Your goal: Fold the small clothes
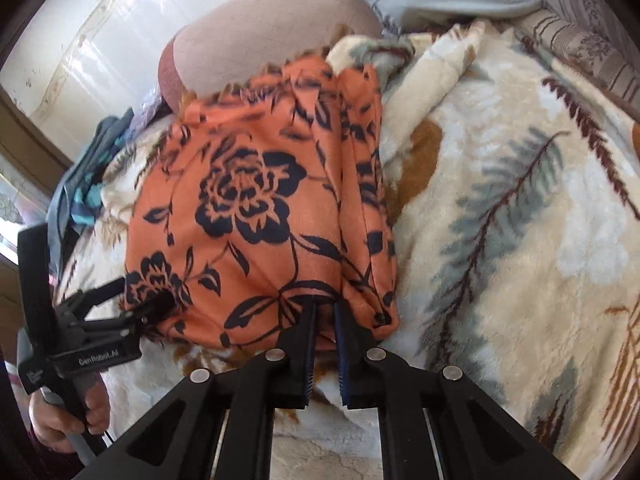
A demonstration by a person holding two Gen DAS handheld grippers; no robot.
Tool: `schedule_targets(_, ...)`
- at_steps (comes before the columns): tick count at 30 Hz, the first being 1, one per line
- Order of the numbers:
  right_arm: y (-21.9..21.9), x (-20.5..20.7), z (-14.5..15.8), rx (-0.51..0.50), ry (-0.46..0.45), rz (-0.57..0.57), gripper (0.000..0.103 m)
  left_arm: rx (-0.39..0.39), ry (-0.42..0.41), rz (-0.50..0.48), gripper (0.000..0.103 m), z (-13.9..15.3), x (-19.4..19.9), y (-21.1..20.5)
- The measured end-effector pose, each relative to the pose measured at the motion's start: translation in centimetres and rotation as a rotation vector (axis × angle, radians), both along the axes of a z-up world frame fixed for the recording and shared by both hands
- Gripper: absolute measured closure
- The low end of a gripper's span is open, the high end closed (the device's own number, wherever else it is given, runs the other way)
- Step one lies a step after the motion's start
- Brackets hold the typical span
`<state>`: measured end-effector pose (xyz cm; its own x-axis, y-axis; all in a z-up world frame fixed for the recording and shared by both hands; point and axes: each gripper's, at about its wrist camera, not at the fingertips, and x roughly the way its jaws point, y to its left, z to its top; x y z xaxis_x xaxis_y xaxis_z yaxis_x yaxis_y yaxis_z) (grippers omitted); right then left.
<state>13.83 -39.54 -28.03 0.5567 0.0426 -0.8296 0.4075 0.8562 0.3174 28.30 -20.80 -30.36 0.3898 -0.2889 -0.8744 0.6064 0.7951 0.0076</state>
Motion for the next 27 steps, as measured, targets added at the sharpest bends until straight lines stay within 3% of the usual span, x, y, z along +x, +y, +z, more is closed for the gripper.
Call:
schedule_targets(3,0.6,-0.1,2.9,-0.065,-0.133,0.031,0.09,-0.041,-0.021,-0.009,0.0,1.8,0.3,1.2)
schedule_targets(6,2.5,1.0,4.0,-0.037,-0.21,0.151,0.09,-0.086,-0.063,-0.011,0.0,3.5,0.2,2.3)
schedule_targets(8,4.0,2.4,3.1,0.003,-0.165,0.206,0.09,-0.055,-0.067,-0.006,0.0,3.1,0.1,2.2)
schedule_targets(9,4.6,3.1,2.4,0.019,-0.138,0.228,0.09,0.002,-0.055,-0.013,0.0,2.1,0.1,1.9)
schedule_targets(11,5.8,4.6,0.5,0.019,-0.041,0.255,0.09,0.109,-0.027,-0.028,0.0,-0.1,0.1,1.0)
schedule_targets(12,6.1,5.3,-1.0,0.02,0.033,0.26,0.09,0.117,-0.024,-0.03,0.0,-0.4,-0.1,1.0)
schedule_targets(13,6.1,5.6,-1.8,0.041,0.063,0.255,0.09,0.111,-0.027,-0.026,0.0,-0.2,-0.1,1.0)
schedule_targets(16,4.8,5.4,-0.7,0.12,0.024,0.226,0.091,0.064,-0.059,-0.032,0.0,1.3,-0.2,1.3)
schedule_targets(22,1.8,6.1,2.8,0.065,-0.13,0.147,0.09,-0.119,-0.139,0.031,0.0,4.5,1.2,1.6)
schedule_targets(24,0.3,6.8,3.6,0.069,-0.171,0.113,0.09,-0.169,-0.135,0.067,0.0,4.2,2.7,1.2)
schedule_targets(27,-1.9,9.6,4.0,0.087,-0.213,0.074,0.09,-0.142,-0.088,0.139,0.0,2.2,5.0,0.6)
